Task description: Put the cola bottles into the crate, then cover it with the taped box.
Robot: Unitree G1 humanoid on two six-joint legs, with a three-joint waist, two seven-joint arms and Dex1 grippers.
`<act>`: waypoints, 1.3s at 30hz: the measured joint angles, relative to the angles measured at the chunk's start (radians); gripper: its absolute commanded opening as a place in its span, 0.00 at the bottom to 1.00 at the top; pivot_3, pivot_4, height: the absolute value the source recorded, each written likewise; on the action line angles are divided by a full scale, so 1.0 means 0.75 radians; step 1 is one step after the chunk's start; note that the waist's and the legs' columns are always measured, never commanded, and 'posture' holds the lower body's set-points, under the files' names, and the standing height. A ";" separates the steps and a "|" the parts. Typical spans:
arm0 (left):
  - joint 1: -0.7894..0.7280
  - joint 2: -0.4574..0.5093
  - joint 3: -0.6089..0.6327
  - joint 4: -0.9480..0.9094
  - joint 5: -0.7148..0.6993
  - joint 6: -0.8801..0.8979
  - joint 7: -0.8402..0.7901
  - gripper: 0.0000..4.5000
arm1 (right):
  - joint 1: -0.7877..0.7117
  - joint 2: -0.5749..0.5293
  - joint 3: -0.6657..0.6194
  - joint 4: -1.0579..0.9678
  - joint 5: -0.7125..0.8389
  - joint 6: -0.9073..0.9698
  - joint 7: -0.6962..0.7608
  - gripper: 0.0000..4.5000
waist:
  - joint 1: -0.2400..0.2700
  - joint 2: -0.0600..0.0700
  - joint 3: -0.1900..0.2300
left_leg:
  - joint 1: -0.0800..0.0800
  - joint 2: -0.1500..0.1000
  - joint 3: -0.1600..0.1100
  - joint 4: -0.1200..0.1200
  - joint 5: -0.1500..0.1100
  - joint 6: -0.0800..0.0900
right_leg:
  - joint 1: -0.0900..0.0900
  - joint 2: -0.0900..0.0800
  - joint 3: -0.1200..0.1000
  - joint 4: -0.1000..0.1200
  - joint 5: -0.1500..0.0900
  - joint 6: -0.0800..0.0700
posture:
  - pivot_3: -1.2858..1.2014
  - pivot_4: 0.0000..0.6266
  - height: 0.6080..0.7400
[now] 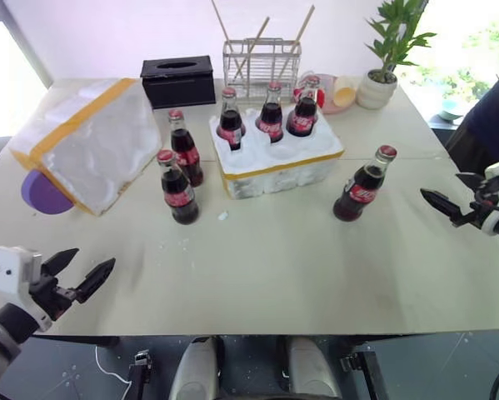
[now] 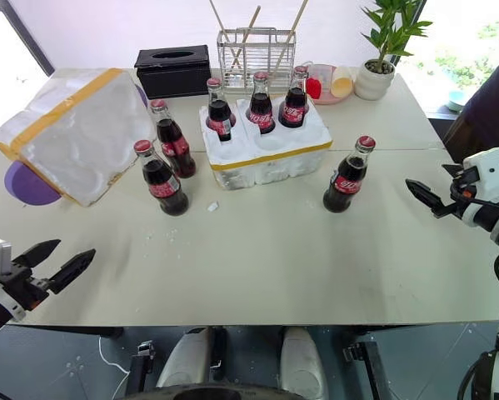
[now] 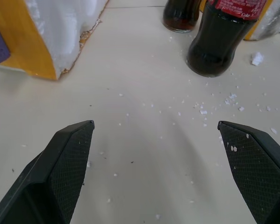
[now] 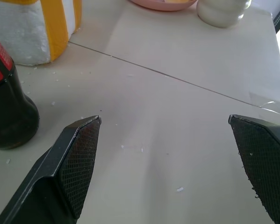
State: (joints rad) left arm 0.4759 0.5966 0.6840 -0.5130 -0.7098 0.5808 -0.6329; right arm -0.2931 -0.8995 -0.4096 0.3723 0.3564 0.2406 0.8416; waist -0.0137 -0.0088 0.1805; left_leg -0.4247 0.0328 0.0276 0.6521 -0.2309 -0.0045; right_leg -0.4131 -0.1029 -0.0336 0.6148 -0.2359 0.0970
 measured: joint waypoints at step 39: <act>-1.076 0.068 -0.705 0.697 0.231 -0.178 -0.283 0.99 | 0.283 -0.320 -0.627 -1.191 1.103 1.124 0.236 1.00 | 0.039 0.001 0.001 | -0.001 0.001 0.001 0.000 0.000 0.000 | 0.000 0.002 0.001 -0.001 0.000 0.000 | 0.52 0.24 1.00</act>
State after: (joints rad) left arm -0.3314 0.6475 0.1554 0.0098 -0.5364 0.4470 -0.8451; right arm -0.0805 -1.1397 -0.8799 -0.5213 1.1836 1.0837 1.0188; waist 0.0157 -0.0081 0.1811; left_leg -0.4257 0.0335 0.0285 0.6520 -0.2309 -0.0044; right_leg -0.4133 -0.1016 -0.0325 0.6139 -0.2355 0.0967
